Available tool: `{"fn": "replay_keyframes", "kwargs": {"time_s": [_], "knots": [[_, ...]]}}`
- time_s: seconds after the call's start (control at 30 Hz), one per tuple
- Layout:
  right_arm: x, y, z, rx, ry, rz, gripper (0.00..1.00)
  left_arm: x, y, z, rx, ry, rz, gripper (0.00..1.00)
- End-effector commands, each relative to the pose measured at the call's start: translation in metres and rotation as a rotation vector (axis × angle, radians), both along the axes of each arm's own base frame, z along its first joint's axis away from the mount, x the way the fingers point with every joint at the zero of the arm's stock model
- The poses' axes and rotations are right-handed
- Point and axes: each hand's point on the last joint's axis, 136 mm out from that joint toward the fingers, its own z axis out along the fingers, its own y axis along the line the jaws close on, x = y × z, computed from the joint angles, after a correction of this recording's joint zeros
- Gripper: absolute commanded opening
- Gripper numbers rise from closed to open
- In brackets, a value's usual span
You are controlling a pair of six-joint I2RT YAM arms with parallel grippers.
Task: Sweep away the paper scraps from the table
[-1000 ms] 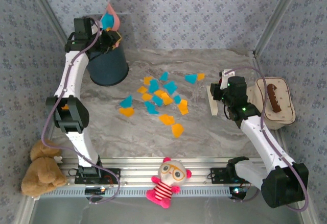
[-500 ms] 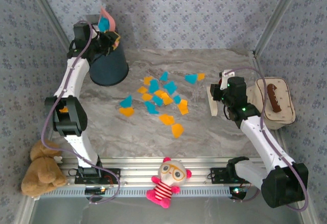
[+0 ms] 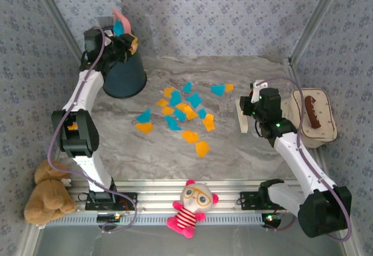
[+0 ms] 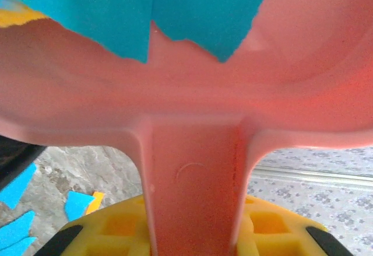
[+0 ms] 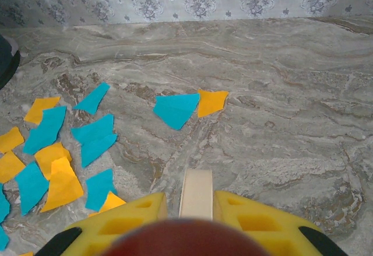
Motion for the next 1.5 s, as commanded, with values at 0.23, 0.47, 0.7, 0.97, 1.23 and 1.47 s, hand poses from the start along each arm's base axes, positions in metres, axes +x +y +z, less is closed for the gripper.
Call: {"fn": "replay_keyframes", "kwargs": {"time_s": [0.23, 0.47, 0.7, 0.97, 1.23, 1.47], "knots": [[0.001, 0.001, 0.009, 0.026, -0.031, -0.005, 0.00, -0.016, 0.005, 0.060, -0.150, -0.138, 0.028, 0.00], [0.001, 0.002, 0.007, 0.025, -0.029, -0.004, 0.00, -0.020, 0.008, 0.064, -0.232, -0.134, 0.050, 0.00], [0.001, 0.002, 0.006, 0.026, -0.029, -0.003, 0.00, -0.026, 0.010, 0.082, -0.331, -0.171, 0.052, 0.00], [0.002, 0.004, 0.006, 0.031, -0.029, 0.000, 0.00, -0.030, 0.015, 0.093, -0.447, -0.197, 0.063, 0.00], [0.000, 0.004, 0.005, 0.030, -0.026, -0.001, 0.00, -0.032, 0.017, 0.099, -0.529, -0.210, 0.057, 0.00], [0.000, 0.004, 0.005, 0.032, -0.026, 0.001, 0.00, -0.037, 0.015, 0.104, -0.521, -0.216, 0.047, 0.00]]}}
